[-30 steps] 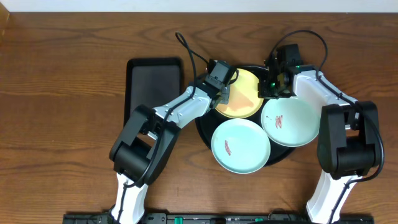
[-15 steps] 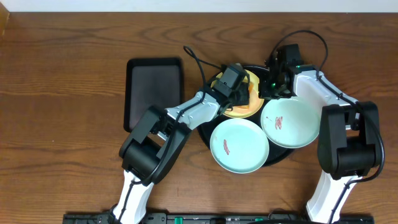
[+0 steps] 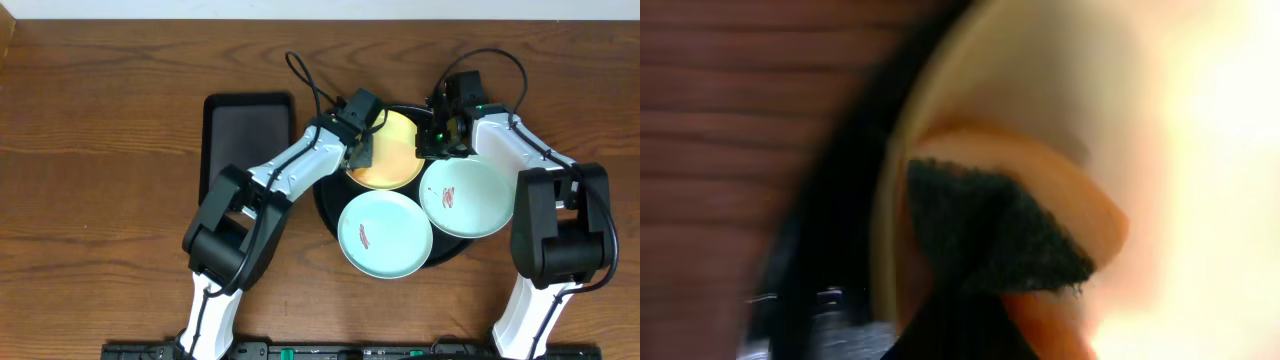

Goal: Clean dirty plates on tray and stack at the side

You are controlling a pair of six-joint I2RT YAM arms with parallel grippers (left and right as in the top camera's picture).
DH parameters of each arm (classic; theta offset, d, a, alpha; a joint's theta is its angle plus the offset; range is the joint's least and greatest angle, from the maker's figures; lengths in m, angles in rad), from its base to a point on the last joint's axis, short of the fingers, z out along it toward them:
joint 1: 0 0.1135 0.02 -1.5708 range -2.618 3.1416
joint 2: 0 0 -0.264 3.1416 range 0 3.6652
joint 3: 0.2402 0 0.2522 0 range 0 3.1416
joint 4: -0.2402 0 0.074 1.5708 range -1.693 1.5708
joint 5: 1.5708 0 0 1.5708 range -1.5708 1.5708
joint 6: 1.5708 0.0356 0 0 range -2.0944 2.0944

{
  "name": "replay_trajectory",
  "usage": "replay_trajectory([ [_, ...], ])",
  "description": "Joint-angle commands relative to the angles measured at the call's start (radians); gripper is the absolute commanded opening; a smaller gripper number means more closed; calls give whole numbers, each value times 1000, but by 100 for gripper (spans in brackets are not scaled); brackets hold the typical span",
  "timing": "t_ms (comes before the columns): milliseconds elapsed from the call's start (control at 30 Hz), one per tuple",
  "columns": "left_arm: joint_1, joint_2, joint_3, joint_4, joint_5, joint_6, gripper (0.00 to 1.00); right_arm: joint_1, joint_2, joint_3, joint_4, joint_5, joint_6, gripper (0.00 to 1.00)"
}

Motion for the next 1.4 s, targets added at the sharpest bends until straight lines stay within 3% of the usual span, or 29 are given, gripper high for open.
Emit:
replay_trajectory([
  [0, 25, 37, 63, -82, -229, 42, 8, 8, 10, -8, -21, 53, -23, 1],
  [233, 25, 24, 228, -214, -242, 15, 8, 8, 10, -8, -35, 53, -23, 1],
  [467, 50, -90, 248, -353, -166, -5, 7, 8, 10, -8, -35, 53, -23, 1],
  [767, 237, -157, 213, -654, -166, -6, 8, 8, 10, -8, -36, 53, -23, 1],
  [900, 325, -157, 110, -587, -110, -4, 8, 8, 10, -8, -35, 53, -23, 1],
  [1067, 429, -157, -66, -375, 38, 54, 7, 8, 10, -8, -36, 53, -26, 1],
  [1200, 495, -159, -95, -335, 93, 74, 7, 8, 10, -8, -38, 53, -39, 1],
  [1300, 526, -189, -95, -336, 171, 134, 17, 8, 10, -8, -31, 53, -39, 3],
  [1333, 531, -208, -95, -342, 190, 141, 29, 8, 10, -8, -27, 53, -39, 5],
  [1367, 533, -226, -95, -347, 199, 143, 33, 8, 10, -8, -24, 53, -39, 6],
])
